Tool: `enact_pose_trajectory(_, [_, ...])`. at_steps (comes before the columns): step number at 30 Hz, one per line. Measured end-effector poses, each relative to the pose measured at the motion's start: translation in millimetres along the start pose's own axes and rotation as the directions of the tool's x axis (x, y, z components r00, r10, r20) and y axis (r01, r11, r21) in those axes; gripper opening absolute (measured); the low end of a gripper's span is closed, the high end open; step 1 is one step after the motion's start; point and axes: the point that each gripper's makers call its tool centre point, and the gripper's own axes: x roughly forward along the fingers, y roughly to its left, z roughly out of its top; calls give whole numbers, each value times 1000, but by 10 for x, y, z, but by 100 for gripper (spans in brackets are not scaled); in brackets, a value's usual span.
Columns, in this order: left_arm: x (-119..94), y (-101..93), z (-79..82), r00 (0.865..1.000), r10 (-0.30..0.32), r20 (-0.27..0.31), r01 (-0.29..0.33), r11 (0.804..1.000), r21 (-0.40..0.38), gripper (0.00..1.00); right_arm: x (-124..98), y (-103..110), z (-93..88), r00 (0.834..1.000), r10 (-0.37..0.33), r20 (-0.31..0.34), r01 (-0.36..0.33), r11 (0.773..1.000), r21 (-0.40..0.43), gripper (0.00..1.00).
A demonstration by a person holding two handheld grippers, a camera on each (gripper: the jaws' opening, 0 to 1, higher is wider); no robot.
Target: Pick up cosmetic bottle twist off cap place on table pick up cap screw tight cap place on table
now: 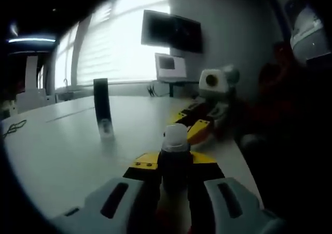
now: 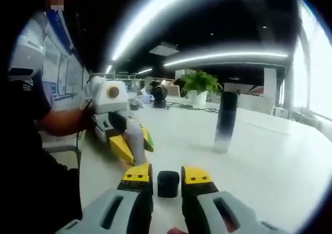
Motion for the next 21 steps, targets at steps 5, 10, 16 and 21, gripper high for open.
enact_pose_trajectory(5, [1, -16, 1, 1000, -1, -1, 1, 1000, -2, 10, 9, 2, -18, 1000, 0, -11, 0, 1000, 10, 15])
enact_pose_trajectory(10, [0, -23, 1, 1000, -1, 0, 1, 1000, -1, 10, 16, -2, -39, 1000, 1, -22, 0, 1000, 20, 13])
enact_pose_trajectory(16, [0, -17, 1, 1000, 0, 0, 0, 1000, -1, 10, 14, -15, -33, 1000, -11, -17, 11, 1000, 5, 11])
enact_pose_trajectory(21, [0, -27, 0, 1000, -5, 0, 5, 1000, -4, 10, 11, -22, -29, 1000, -13, -16, 13, 1000, -13, 10])
